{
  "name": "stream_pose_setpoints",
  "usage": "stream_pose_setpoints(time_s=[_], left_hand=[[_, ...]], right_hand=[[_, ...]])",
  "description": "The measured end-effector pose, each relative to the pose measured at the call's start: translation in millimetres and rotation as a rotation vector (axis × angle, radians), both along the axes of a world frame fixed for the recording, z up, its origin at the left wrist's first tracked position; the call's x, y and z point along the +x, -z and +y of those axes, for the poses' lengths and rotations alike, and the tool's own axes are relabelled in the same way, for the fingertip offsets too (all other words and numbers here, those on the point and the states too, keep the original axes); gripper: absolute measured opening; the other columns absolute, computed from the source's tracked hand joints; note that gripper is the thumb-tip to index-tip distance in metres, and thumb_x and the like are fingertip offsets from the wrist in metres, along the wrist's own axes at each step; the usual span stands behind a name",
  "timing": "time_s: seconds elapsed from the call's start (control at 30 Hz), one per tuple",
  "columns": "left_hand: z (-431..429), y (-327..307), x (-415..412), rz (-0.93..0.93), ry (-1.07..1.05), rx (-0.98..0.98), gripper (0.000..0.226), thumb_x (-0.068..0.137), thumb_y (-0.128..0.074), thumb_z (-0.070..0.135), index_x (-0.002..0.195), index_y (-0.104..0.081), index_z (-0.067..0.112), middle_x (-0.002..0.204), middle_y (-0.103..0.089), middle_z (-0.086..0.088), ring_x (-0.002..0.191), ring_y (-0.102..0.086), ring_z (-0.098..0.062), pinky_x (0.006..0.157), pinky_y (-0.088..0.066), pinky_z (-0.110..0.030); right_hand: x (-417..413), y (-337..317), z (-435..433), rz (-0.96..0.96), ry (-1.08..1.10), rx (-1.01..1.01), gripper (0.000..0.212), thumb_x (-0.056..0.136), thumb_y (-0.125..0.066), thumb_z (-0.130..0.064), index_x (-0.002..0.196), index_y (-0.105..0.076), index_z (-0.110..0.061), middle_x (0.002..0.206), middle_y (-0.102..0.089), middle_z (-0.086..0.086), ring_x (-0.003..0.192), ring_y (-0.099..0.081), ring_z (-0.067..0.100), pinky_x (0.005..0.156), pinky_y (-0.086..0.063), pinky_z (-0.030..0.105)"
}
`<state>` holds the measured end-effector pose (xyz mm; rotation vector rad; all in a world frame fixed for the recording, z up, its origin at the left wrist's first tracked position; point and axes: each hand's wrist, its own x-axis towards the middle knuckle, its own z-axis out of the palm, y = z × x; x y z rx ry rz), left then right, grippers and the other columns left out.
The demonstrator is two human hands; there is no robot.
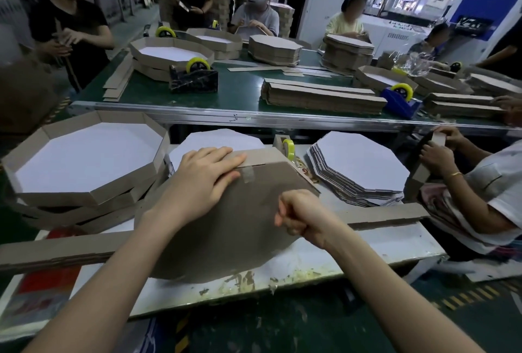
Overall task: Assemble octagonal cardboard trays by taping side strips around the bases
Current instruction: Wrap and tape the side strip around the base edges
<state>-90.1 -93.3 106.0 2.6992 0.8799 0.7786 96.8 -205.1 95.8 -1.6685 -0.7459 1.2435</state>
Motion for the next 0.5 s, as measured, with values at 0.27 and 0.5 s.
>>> stream_pose_setpoints(time_s=[0.27, 0.5], left_hand=[[0.4, 1.0, 8.6, 0.006, 0.008, -0.009, 0.038, 0.098, -0.052, 0.030, 0.137, -0.055, 0.028, 0.139, -0.054, 0.002, 0.128, -0.045, -0.023, 0.105, -0.024, -0.036], [-2.5, 3.2, 6.5, -0.011, 0.019, 0.013, 0.036, 0.096, -0.058, 0.026, 0.133, -0.059, 0.024, 0.134, -0.058, -0.001, 0.124, -0.049, -0.026, 0.102, -0.027, -0.037]], right_hand=[[22.4, -20.4, 6.2, -1.189, -0.094, 0.679, 0.021, 0.081, -0.069, -0.018, 0.101, -0.068, -0.013, 0.092, -0.062, -0.004, 0.066, -0.052, 0.005, 0.060, -0.043, 0.024], [19.5, -10.8, 24.2, -1.549, -0.292, 0.863, 0.041, 0.085, -0.075, -0.031, 0.125, -0.064, -0.027, 0.104, -0.048, 0.002, 0.070, -0.050, 0.014, 0.042, -0.047, 0.034]])
